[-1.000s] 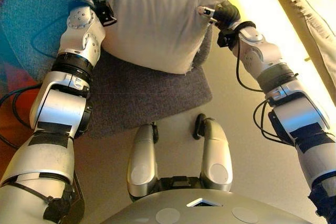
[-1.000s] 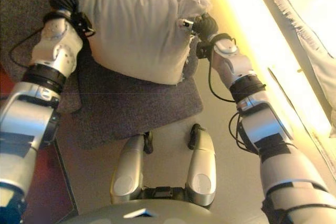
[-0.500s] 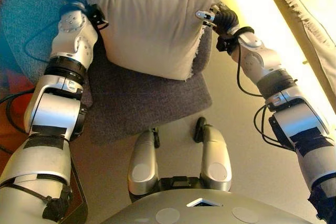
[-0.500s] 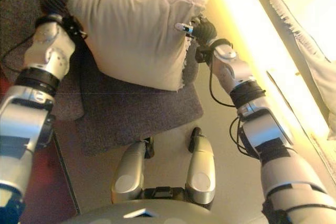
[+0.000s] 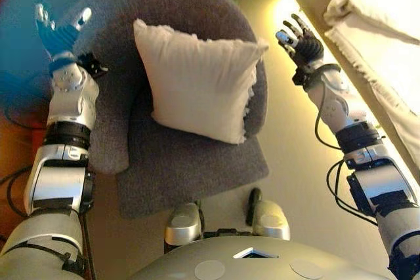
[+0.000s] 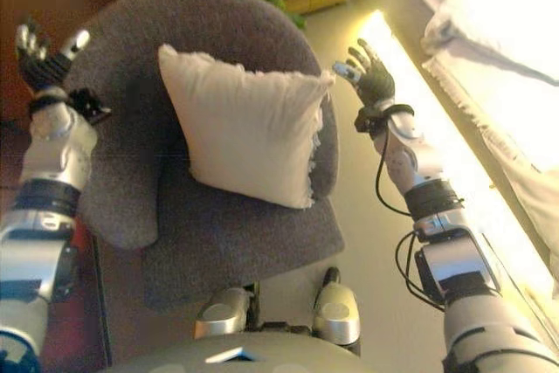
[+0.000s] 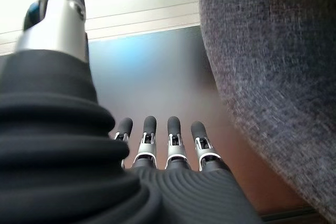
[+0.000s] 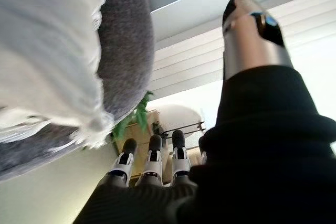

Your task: Pick up the cushion and take it to the sofa

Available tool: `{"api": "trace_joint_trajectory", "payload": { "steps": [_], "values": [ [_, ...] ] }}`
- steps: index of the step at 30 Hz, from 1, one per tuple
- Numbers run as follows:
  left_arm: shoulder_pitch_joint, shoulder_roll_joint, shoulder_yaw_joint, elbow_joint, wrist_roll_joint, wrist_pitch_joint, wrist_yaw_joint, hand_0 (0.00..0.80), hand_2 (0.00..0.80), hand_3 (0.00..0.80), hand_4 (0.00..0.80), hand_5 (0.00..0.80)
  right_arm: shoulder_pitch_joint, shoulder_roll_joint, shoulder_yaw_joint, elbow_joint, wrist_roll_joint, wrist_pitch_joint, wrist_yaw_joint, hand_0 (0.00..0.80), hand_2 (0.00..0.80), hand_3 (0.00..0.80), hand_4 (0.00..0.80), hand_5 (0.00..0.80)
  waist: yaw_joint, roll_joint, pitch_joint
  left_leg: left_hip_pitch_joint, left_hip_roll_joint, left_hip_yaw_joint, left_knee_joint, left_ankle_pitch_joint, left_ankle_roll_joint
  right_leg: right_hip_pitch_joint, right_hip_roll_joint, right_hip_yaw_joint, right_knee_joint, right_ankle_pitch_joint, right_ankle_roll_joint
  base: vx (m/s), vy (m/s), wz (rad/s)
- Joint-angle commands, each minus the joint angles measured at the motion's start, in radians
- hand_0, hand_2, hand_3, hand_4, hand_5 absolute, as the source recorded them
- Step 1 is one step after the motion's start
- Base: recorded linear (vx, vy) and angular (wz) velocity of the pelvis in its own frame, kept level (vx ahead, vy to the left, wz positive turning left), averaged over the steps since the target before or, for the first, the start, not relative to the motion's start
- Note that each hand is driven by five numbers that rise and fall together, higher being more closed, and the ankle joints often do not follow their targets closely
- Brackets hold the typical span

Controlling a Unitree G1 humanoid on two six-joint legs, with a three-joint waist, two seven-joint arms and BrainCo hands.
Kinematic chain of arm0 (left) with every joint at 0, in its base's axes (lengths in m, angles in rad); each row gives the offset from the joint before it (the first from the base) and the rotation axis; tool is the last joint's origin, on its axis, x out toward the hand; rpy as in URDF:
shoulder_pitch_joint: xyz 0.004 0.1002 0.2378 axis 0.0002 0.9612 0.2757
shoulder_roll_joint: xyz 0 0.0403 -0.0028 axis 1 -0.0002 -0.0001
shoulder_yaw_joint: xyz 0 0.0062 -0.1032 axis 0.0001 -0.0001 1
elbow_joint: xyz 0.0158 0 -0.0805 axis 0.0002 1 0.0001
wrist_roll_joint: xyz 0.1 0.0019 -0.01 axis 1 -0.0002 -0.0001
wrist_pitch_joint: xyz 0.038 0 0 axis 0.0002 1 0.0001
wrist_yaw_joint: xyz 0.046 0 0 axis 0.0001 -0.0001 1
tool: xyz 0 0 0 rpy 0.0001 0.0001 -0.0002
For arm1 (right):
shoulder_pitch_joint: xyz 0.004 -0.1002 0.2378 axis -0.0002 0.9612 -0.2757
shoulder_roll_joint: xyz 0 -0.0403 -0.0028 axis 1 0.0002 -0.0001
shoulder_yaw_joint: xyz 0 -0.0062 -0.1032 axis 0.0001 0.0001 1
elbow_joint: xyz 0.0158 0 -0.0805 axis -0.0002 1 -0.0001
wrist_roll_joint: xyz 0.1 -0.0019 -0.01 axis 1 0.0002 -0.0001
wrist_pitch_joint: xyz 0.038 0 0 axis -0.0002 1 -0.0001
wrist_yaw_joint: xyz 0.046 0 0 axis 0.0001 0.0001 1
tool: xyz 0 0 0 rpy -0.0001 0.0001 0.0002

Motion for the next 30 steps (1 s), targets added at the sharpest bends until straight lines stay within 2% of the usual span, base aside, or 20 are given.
{"api": "trace_joint_trajectory", "payload": {
  "steps": [1,5,11,15,17,21,23,25,28,30],
  "values": [
    [0.090,0.023,0.038,-0.081,0.010,-0.060,-0.101,0.000,0.000,0.000,0.000,0.000,0.093,0.029,-0.072,-0.081,-0.033,-0.039,0.053,0.000,0.000,0.000,0.000,0.000,0.041,-0.042,-0.099,-0.044,0.004,0.010,0.034,0.008,-0.005,-0.009,-0.032,0.006,-0.029,0.023,0.005,0.099,0.026,0.07],
    [0.207,-0.012,0.091,-0.159,-0.031,-0.088,-0.170,0.000,0.000,0.000,0.000,0.000,0.201,0.043,-0.108,-0.153,-0.083,-0.056,0.094,0.000,0.000,0.000,0.000,0.000,0.042,-0.047,-0.119,-0.015,0.002,0.020,0.015,0.005,0.001,0.022,-0.026,0.004,-0.052,0.025,0.007,0.080,0.017,0.11],
    [0.458,-0.182,0.155,-0.441,-0.155,-0.095,-0.418,0.000,0.000,0.000,0.000,0.000,0.449,0.129,-0.191,-0.310,-0.177,-0.107,0.184,0.000,0.000,0.000,0.000,0.000,0.045,-0.052,-0.136,0.022,-0.002,0.038,-0.031,0.010,0.019,0.050,-0.014,0.000,-0.079,0.033,0.010,0.016,0.004,0.01],
    [0.580,-0.284,0.162,-0.527,-0.231,-0.078,-0.491,0.000,0.000,0.000,0.000,0.000,0.577,0.194,-0.219,-0.350,-0.202,-0.101,0.243,0.000,0.000,0.000,0.000,0.000,0.035,-0.056,-0.141,0.036,-0.007,0.051,-0.043,0.010,0.030,0.056,-0.005,0.003,-0.082,0.036,0.008,-0.041,0.015,-0.02],
    [0.636,-0.311,0.155,-0.543,-0.260,-0.080,-0.523,0.000,0.000,0.000,0.000,0.000,0.639,0.225,-0.220,-0.350,-0.232,-0.125,0.262,0.000,0.000,0.000,0.000,0.000,0.030,-0.062,-0.142,0.038,-0.010,0.058,-0.044,0.008,0.033,0.058,-0.002,0.004,-0.084,0.039,0.008,-0.061,0.008,-0.01],
    [0.746,-0.332,0.121,-0.585,-0.249,-0.075,-0.563,0.000,0.000,0.000,0.000,0.000,0.755,0.241,-0.213,-0.355,-0.267,-0.146,0.292,0.000,0.000,0.000,0.000,0.000,0.026,-0.071,-0.141,0.045,-0.010,0.077,-0.051,0.008,0.038,0.059,0.002,0.003,-0.088,0.045,0.009,-0.067,-0.015,-0.06],
    [0.789,-0.327,0.095,-0.580,-0.256,-0.062,-0.601,0.000,0.000,0.000,0.000,0.000,0.801,0.230,-0.213,-0.358,-0.206,-0.140,0.301,0.000,0.000,0.000,0.000,0.000,0.021,-0.073,-0.134,0.046,-0.006,0.106,-0.058,0.013,0.040,0.055,0.001,-0.007,-0.086,0.049,0.011,-0.097,-0.019,-0.03],
    [0.801,-0.316,0.070,-0.553,-0.241,-0.061,-0.611,0.000,0.000,0.000,0.000,0.000,0.816,0.226,-0.204,-0.335,-0.199,-0.169,0.294,0.000,0.000,0.000,0.000,0.000,0.017,-0.073,-0.130,0.043,-0.001,0.125,-0.060,0.016,0.039,0.048,0.000,-0.014,-0.082,0.050,0.013,-0.115,-0.011,0.02],
    [0.801,-0.321,0.029,-0.524,-0.266,-0.034,-0.605,0.000,0.000,0.000,0.000,0.000,0.822,0.234,-0.171,-0.316,-0.159,-0.175,0.269,0.000,0.000,0.000,0.000,0.000,0.015,-0.071,-0.121,0.038,-0.005,0.123,-0.066,0.017,0.041,0.040,0.003,-0.016,-0.084,0.053,0.014,-0.102,0.008,0.06],
    [0.815,-0.322,-0.005,-0.521,-0.235,-0.052,-0.594,0.000,0.000,0.000,0.000,0.000,0.827,0.243,-0.147,-0.303,-0.120,-0.178,0.260,0.000,0.000,0.000,0.000,0.000,0.018,-0.069,-0.117,0.039,-0.010,0.120,-0.074,0.017,0.045,0.040,0.005,-0.017,-0.090,0.054,0.014,-0.094,0.009,0.00]
  ]
}}
